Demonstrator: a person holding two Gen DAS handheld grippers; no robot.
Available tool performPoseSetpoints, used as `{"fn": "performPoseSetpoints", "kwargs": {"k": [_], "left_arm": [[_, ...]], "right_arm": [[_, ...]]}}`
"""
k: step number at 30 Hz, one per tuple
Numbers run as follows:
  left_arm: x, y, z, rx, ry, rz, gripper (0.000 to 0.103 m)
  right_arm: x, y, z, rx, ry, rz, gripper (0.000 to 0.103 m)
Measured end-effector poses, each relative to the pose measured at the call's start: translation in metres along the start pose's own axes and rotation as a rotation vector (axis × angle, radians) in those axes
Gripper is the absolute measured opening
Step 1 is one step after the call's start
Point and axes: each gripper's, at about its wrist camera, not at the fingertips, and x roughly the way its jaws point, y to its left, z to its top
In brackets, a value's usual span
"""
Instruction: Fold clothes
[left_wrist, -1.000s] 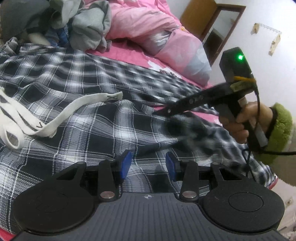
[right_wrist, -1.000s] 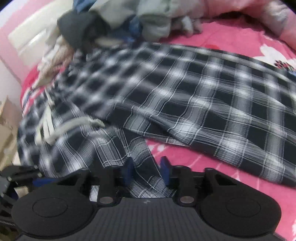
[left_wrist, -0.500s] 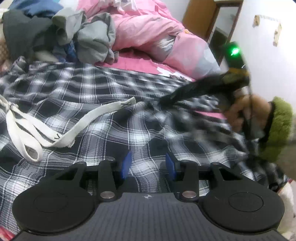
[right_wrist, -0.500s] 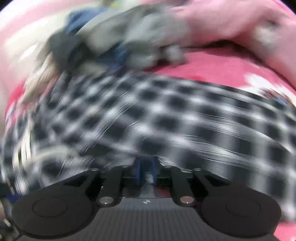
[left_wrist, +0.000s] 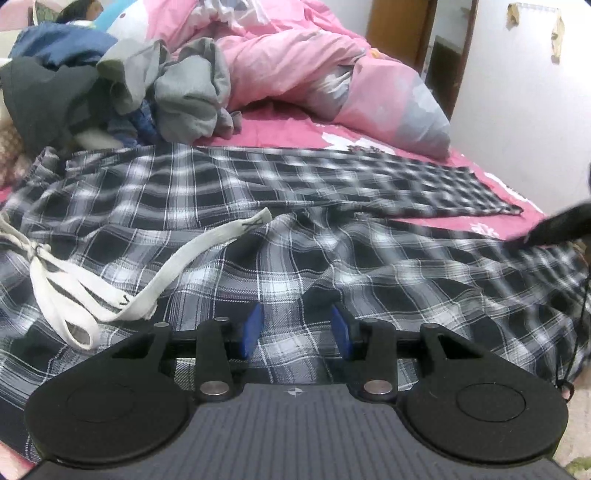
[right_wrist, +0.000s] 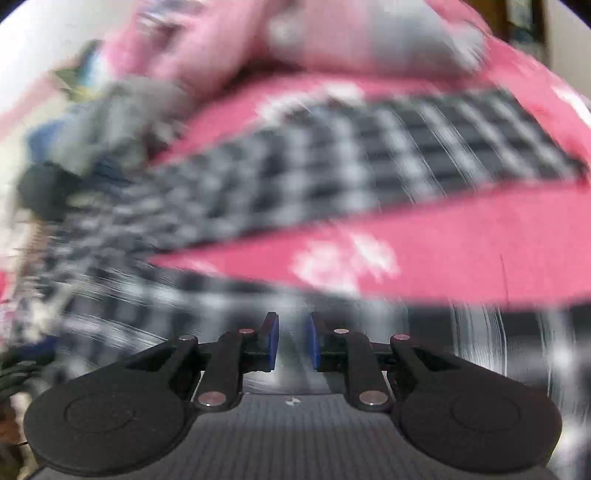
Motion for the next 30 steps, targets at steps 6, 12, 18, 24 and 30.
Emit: {"fn": "performPoseSetpoints", "kwargs": {"k": [6, 12, 18, 24, 30], "left_arm": [[0.002, 0.000, 0.002, -0.018, 0.049, 0.046, 0.041], [0.002, 0.018, 0.001, -0.163, 0.071, 0.018, 0.042], [-0.008, 0.031, 0.005, -0.275, 0.052, 0.021, 0.042], [-0.044, 0.043, 0.003, -0.365, -0.007, 0.022, 0.045], [-0.075, 0.043, -0.019, -0.404, -0.004, 0.012, 0.056]], "right_arm": [[-0.030, -0.060, -0.008, 0.312, -0.217, -0.006, 0.016], [-0.106, -0.157, -0.057, 0.502, -0.315, -0.129, 0.038], [-0.189, -0.248, -0.128, 0.942, -0.615, -0.088, 0.031], [-0.218, -0.216, -0.160, 0.911, -0.599, -0.014, 0.043], [-0.196, -0.188, -0.219, 1.029, -0.486, 0.148, 0.052]]}}
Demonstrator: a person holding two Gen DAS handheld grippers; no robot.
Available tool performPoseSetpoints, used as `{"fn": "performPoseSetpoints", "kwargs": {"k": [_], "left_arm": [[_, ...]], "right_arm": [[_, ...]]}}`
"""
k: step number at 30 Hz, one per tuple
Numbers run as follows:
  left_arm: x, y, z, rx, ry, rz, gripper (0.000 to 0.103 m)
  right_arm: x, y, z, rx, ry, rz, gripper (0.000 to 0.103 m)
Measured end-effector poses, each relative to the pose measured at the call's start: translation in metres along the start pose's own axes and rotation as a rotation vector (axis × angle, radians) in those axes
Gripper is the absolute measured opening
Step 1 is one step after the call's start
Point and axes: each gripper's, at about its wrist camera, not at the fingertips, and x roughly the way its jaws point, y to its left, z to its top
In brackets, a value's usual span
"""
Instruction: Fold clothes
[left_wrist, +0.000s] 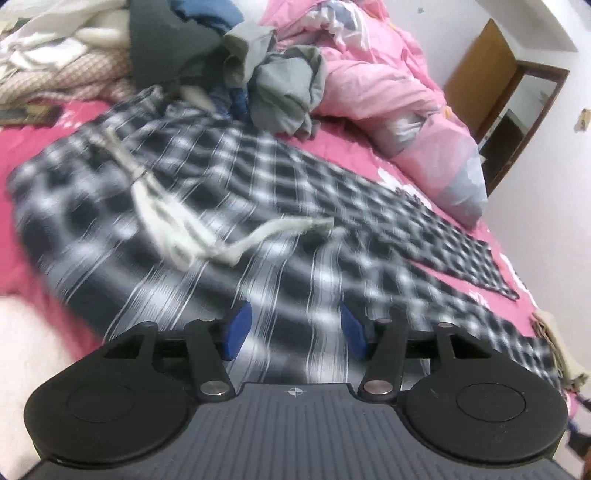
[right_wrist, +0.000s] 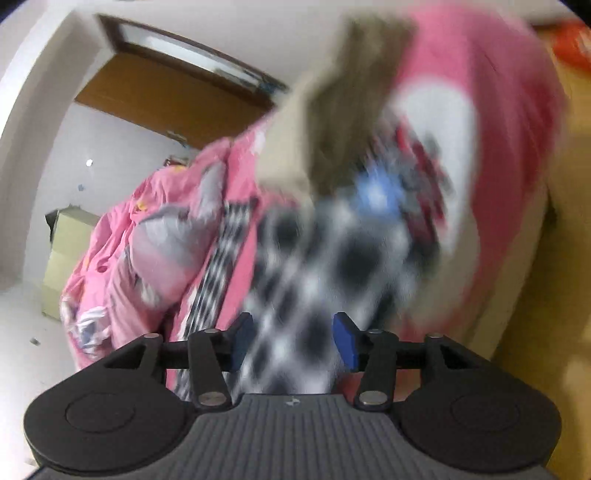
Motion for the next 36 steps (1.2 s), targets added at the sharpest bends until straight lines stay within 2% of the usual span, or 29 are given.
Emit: {"fn": "performPoseSetpoints", "kwargs": {"k": [5, 14, 21, 24, 29, 36], "left_arm": [[-0.008, 0.007, -0.018, -0.041, 0.045, -0.009, 0.058], [-0.001, 0.022, -0.035, -0.184, 0.079, -0.045, 0.058], [-0.009, 0.043, -0.036, -0.306, -0.004, -0.019, 0.058], [-0.016, 0.058, -0.034, -0.381, -0.062, -0.011, 0.056], [-0.022, 0.088, -0.032, -0.509, -0.117, -0.006, 0.053], [-0.013, 0.106, -0.020, -0.582, -0.161, 0.001, 0.042]], "right_arm": [[0.013, -0.042, -0.024, 0.204, 0.066, 0.041, 0.054], [0.044, -0.038, -0.037, 0.286, 0.150, 0.198, 0.054], [0.054, -0.031, -0.054, 0.322, 0.216, 0.291, 0.054], [0.060, -0.027, -0.061, 0.324, 0.253, 0.299, 0.054], [0.067, -0.014, -0.072, 0.299, 0.311, 0.305, 0.054], [0.081, 0.004, -0.093, 0.251, 0.390, 0.300, 0.051]]}}
